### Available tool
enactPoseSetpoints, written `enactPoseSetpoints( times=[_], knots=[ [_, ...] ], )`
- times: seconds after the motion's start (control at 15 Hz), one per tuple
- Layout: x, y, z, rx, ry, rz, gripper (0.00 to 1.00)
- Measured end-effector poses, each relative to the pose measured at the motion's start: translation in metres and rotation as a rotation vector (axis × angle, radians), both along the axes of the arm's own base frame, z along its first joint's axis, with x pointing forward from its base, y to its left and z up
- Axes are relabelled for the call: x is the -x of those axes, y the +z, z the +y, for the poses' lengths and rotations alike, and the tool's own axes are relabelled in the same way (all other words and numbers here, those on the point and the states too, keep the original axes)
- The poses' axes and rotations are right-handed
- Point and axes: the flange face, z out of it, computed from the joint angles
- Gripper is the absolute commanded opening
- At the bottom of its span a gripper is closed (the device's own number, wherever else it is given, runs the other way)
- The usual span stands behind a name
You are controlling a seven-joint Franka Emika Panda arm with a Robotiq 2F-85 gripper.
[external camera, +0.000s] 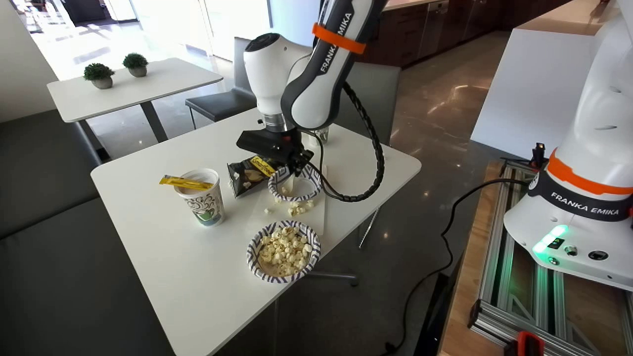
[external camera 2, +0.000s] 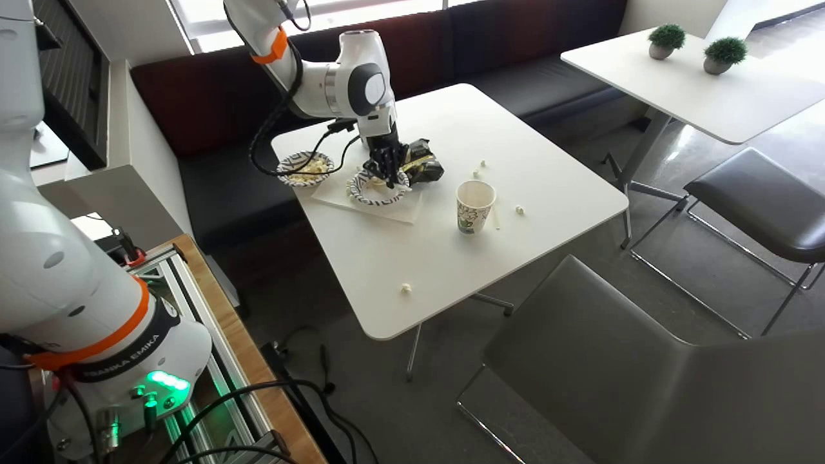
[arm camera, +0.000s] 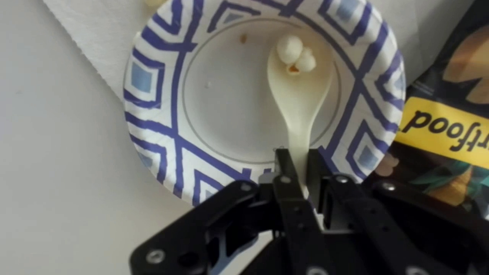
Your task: Use the spoon on the table to move the content of the plate on the right into the plate on the left
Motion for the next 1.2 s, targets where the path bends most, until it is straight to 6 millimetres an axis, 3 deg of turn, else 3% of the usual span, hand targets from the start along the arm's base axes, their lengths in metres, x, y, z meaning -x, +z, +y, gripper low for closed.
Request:
enactPoseSetpoints(
  times=[0.4, 0.6, 0.93, 1.2],
  knots=[
    [-0.011, 0.014, -0.028, -0.086, -0.040, 0.010, 0.03],
    [-0.006, 0.014, -0.032, -0.133, 0.004, 0.040, 0.03],
    [0.025, 0.025, -0.008, -0.172, 0.144, 0.084, 0.03],
    [0.051, 0.051, 0.014, -0.187, 0.226, 0.076, 0.03]
  ],
)
